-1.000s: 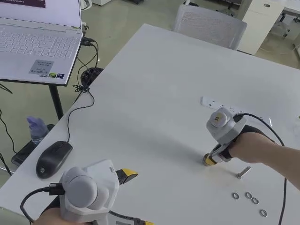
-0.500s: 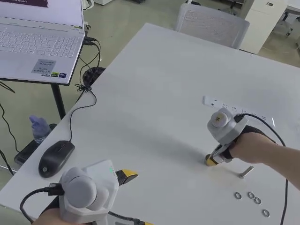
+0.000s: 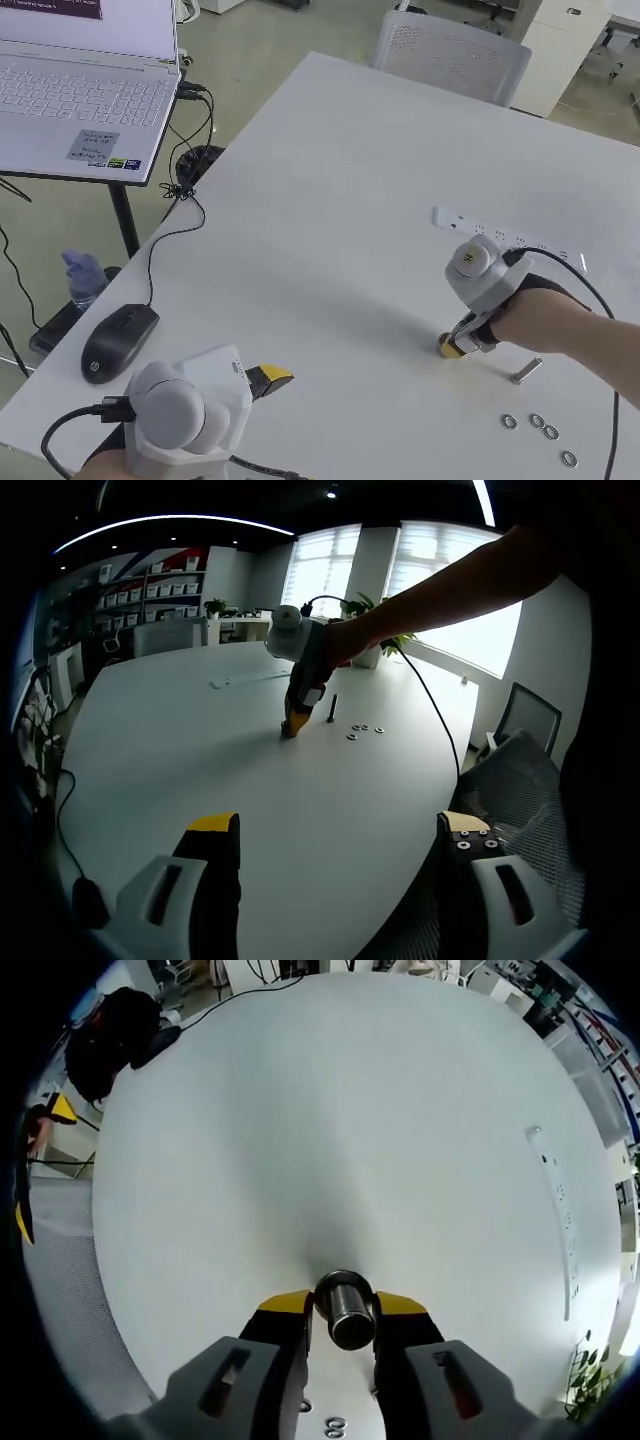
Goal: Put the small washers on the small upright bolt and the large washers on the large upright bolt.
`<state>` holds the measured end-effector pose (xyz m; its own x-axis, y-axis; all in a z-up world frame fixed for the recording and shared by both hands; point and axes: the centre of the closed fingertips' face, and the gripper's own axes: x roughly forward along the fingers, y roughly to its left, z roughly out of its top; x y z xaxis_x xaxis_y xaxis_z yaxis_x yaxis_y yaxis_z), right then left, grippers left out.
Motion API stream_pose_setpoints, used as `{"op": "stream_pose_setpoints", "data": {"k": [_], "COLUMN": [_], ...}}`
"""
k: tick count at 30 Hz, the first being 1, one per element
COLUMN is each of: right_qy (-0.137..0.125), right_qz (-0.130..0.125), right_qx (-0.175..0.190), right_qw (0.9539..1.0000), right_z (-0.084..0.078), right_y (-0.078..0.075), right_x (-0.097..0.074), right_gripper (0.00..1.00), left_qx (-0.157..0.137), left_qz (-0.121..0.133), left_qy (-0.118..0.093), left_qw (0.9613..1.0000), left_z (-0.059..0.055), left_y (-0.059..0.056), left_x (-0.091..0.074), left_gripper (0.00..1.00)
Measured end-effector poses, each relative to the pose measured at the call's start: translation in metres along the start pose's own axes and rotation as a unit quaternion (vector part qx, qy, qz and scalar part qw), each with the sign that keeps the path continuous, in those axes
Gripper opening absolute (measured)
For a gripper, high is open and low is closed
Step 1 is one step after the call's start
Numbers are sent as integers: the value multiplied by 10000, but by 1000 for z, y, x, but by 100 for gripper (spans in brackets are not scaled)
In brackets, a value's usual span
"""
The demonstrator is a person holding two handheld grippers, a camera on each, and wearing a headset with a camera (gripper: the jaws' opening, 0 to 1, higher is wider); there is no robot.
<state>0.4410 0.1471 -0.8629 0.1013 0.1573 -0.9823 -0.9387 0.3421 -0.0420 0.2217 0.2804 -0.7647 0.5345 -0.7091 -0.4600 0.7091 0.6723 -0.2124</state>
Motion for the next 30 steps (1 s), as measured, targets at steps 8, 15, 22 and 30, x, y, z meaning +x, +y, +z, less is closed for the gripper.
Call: {"op": "stream_pose_setpoints", "data": {"k": [8, 15, 22, 30], "right_qy": [-71, -38, -87, -184], "right_qz": [90, 134, 171, 145], "right_qx": [-19, -71, -76, -142], "right_qw": [9999, 9999, 9998, 9996], "right_z": [2, 1, 2, 4], "right_y": [-1, -1, -2, -2], "right_x": [0, -1, -6, -20], "right_gripper": [29, 31, 34, 36], "left_qx": [-5, 0, 23, 50], "left_qz": [-20, -22, -28, -17], "left_qy": [-68, -59, -22, -11], "left_qw": [10000, 10000, 10000, 10000], "left_z": [5, 7, 7, 10], "left_y": [1, 1, -2, -6], "left_x": [3, 5, 6, 7], "left_gripper": [81, 81, 80, 80]}}
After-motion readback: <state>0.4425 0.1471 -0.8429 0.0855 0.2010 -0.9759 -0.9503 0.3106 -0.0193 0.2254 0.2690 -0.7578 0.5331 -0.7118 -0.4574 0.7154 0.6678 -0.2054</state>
